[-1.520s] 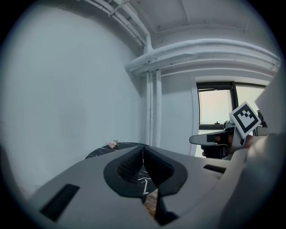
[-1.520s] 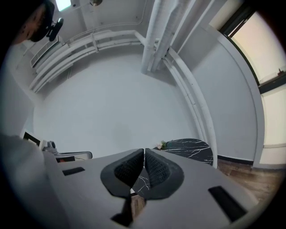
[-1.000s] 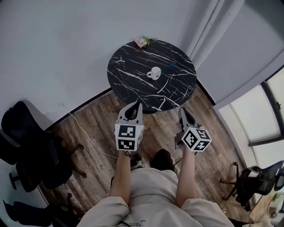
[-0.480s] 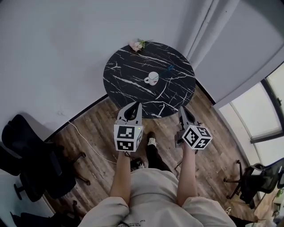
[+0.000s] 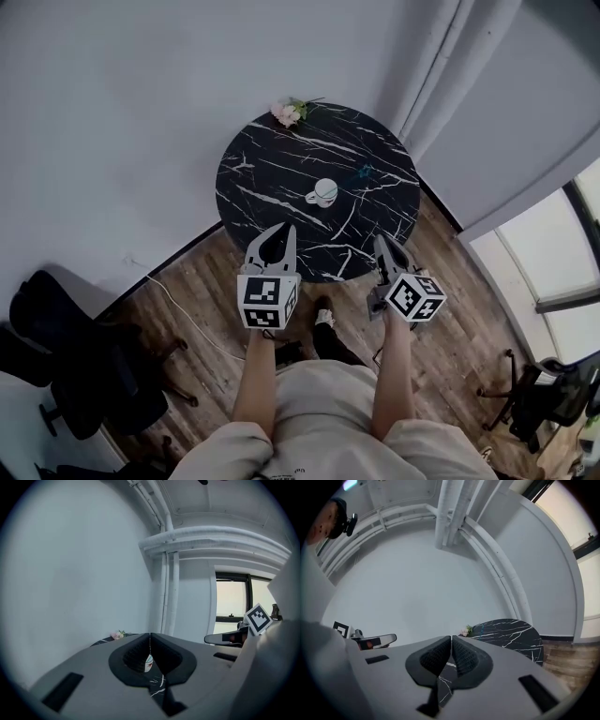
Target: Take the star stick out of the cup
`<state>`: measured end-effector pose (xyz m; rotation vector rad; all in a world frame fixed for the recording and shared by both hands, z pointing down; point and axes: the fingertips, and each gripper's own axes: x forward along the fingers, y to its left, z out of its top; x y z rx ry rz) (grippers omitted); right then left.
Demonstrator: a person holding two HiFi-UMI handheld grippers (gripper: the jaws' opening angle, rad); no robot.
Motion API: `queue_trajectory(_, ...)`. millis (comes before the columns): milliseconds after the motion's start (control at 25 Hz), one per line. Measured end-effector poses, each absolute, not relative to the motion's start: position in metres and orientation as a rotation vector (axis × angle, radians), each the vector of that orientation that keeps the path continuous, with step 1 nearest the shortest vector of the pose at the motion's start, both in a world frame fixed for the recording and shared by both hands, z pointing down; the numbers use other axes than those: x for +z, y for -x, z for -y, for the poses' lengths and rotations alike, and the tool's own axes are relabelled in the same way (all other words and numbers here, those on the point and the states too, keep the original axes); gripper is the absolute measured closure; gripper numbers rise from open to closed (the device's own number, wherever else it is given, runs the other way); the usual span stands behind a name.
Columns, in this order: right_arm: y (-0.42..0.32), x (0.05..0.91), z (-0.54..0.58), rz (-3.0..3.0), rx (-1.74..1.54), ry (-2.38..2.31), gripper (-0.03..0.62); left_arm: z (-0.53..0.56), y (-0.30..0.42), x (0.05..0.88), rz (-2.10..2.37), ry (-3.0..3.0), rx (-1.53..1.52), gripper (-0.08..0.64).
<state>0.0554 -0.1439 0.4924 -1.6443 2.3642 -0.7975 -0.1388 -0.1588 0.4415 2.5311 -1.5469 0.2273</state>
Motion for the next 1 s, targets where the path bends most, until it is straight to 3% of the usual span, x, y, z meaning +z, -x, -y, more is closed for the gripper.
queue_trajectory(1000, -0.094, 0.494, 0.347, -2.474, -0.769, 1.603, 0.552, 0.327, 0.118, 0.449, 1.743, -2.437, 0.230, 0.537)
